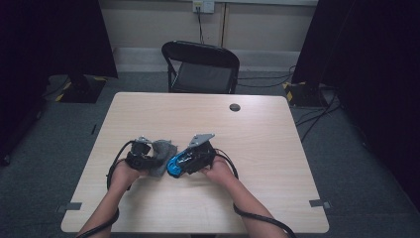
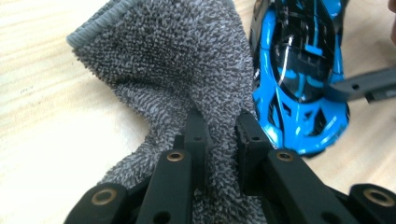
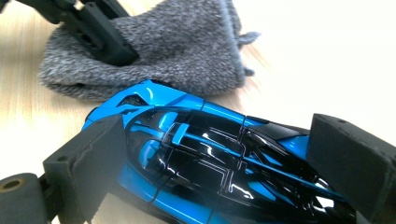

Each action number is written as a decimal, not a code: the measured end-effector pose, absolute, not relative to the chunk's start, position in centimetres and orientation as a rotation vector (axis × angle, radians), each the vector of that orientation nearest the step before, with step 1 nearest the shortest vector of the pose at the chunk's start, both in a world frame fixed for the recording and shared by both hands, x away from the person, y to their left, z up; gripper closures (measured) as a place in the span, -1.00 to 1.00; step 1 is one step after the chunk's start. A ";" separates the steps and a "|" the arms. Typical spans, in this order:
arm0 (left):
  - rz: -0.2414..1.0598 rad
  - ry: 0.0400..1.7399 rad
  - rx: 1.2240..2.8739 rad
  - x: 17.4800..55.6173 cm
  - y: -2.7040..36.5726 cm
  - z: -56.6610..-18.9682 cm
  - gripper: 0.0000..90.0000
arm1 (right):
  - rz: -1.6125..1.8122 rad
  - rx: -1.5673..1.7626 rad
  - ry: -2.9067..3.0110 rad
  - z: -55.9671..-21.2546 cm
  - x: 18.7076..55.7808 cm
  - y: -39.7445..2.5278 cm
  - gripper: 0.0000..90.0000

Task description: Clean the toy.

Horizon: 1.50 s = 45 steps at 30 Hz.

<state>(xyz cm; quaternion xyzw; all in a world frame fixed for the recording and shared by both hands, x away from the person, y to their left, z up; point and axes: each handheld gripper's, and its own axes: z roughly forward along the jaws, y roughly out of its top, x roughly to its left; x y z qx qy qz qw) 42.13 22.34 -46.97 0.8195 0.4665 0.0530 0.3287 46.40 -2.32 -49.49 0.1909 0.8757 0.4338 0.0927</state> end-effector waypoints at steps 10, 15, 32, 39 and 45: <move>0.176 1.223 2.127 41.7 23.9 -44.9 0.72 | 1.300 0.572 2.591 -49.6 46.3 -2.4 -0.89; 0.251 1.201 2.103 42.9 23.8 -43.2 0.71 | 1.298 0.572 2.593 -49.6 46.4 -2.4 -0.89; 0.270 1.158 2.094 46.9 20.5 -43.2 0.71 | 1.305 0.572 2.591 -49.6 46.4 -2.4 -0.89; 0.290 1.130 2.113 48.3 18.8 -43.9 0.70 | 1.307 0.573 2.588 -49.6 46.3 -2.4 -0.89; 0.286 1.117 2.138 49.7 17.5 -45.0 0.70 | 1.306 0.574 2.590 -49.6 46.3 -2.4 -0.89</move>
